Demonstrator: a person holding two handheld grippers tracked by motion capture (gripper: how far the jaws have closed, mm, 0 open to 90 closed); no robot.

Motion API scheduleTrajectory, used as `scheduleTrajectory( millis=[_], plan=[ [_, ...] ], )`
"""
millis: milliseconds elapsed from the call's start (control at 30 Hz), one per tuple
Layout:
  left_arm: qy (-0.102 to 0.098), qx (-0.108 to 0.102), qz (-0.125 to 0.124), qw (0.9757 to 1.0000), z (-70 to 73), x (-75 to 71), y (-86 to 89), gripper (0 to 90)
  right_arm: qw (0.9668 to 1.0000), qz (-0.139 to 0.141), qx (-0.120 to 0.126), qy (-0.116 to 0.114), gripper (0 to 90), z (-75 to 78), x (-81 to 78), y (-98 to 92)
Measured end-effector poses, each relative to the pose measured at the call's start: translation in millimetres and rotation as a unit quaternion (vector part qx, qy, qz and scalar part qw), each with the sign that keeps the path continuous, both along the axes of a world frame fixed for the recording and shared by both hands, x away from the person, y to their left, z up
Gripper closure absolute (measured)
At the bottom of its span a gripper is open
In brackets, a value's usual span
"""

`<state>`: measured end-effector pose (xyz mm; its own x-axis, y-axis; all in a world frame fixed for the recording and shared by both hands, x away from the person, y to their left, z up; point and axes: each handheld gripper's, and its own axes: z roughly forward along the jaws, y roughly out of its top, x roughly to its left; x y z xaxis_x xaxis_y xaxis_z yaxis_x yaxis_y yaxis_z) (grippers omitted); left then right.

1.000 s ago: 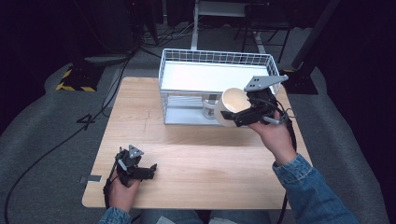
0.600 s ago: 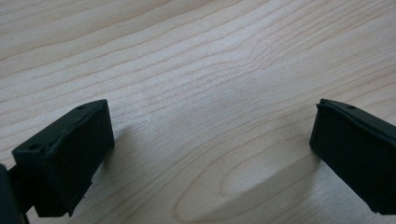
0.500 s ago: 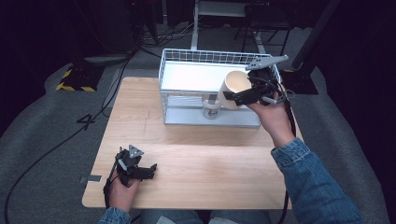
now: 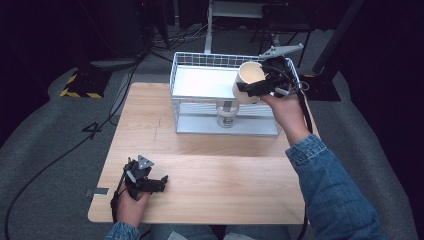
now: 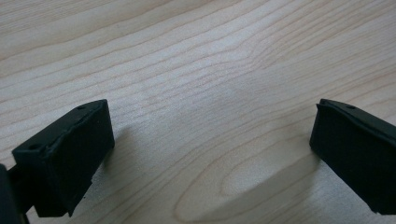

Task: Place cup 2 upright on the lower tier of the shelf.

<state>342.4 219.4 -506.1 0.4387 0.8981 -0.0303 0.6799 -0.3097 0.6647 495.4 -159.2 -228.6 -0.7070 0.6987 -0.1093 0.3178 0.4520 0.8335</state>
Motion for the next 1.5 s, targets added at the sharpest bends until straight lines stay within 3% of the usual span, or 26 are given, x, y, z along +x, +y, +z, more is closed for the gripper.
scheduleTrajectory(
  millis=[433,767,1500],
  plan=[
    [0.000,0.001,0.000,1.0000,0.1,0.0,0.1,0.2,0.9992,-0.033,-0.003,0.023,10.1,-1.2,40.5,6.7],
    [0.000,0.001,-0.002,1.0000,0.1,1.6,-0.8,0.3,0.9984,-0.042,-0.005,0.038,10.1,-7.2,63.7,17.1],
    [0.000,0.000,-0.003,1.0000,0.0,1.9,-1.3,0.4,0.9963,-0.042,-0.018,0.073,10.1,-14.3,79.2,34.1]
  ],
)
